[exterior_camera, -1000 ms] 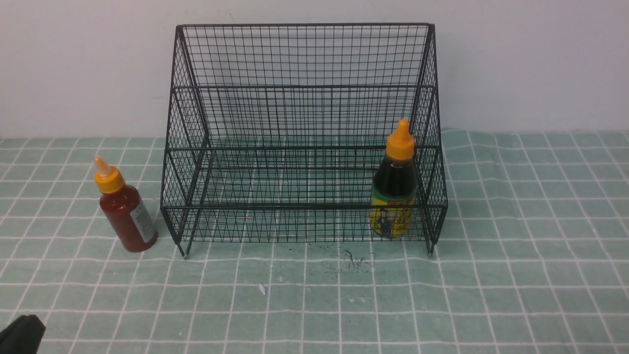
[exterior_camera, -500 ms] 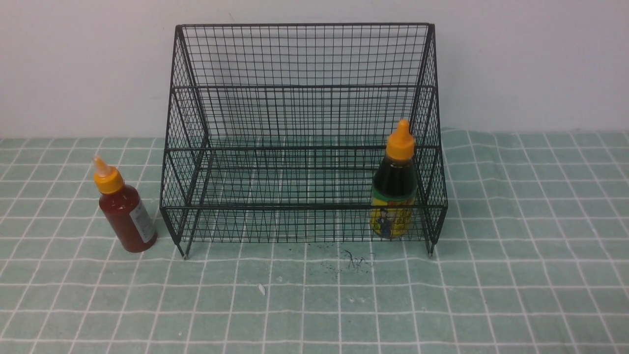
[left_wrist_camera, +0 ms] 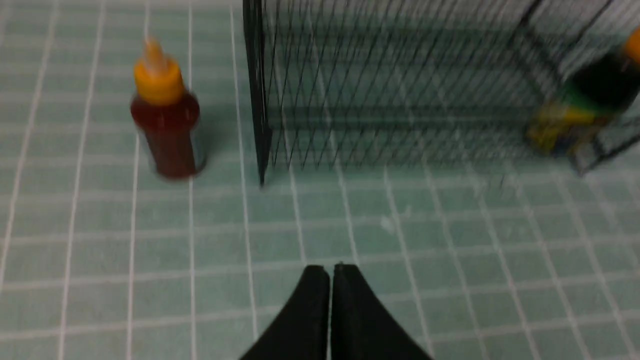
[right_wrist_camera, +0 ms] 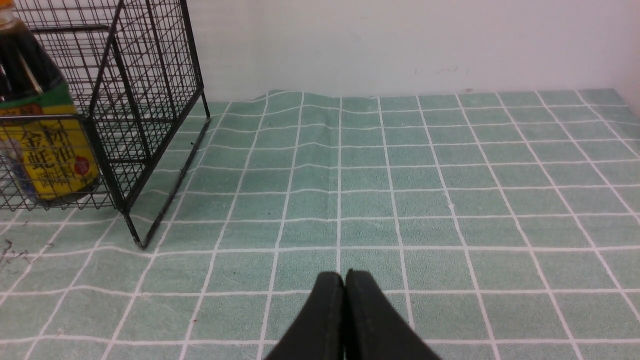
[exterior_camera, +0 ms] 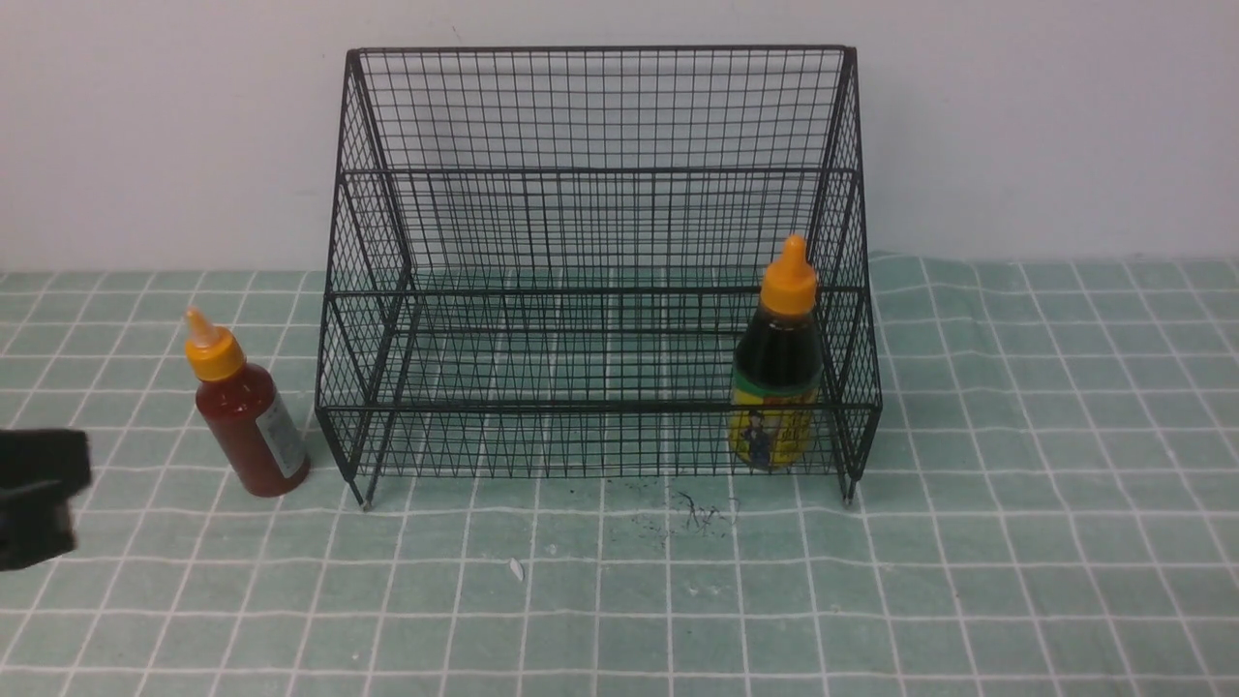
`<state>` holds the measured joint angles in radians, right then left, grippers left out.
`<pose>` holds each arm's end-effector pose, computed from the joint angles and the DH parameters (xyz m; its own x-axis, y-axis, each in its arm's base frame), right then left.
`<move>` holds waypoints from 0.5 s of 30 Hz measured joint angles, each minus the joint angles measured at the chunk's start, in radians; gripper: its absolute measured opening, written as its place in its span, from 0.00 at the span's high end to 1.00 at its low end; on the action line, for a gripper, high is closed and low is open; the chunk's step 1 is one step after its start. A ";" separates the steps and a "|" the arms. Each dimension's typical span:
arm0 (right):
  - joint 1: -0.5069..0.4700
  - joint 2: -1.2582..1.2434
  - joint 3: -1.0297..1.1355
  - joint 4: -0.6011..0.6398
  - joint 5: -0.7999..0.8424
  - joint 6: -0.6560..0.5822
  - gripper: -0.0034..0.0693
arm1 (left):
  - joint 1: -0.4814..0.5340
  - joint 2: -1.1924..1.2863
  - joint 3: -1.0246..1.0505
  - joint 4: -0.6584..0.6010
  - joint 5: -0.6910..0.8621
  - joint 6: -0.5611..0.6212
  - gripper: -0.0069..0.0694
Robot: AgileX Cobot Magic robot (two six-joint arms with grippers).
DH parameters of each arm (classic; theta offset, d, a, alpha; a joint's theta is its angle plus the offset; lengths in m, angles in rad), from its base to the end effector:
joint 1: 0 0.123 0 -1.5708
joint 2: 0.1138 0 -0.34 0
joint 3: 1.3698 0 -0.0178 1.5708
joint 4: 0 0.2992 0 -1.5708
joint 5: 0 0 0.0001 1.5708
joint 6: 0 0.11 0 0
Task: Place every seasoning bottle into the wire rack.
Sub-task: Use the left arm to grab the condiment bottle closest to it
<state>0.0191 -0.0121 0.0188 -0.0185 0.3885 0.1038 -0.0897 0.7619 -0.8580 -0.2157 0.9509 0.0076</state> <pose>0.0634 0.0004 0.1659 -0.3030 0.0808 -0.9496 0.0139 0.9967 0.0804 0.1496 -0.0327 0.3817 -0.7042 -0.0540 -0.7079 0.1317 0.9698 -0.2051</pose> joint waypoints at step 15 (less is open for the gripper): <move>0.000 0.000 0.000 0.000 0.000 0.000 0.97 | 0.096 0.603 -0.418 0.104 0.122 0.032 0.92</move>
<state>0.0191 -0.0121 0.0188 -0.0185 0.3885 0.1038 0.0068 1.3649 -1.2759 -0.1112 1.0728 0.0393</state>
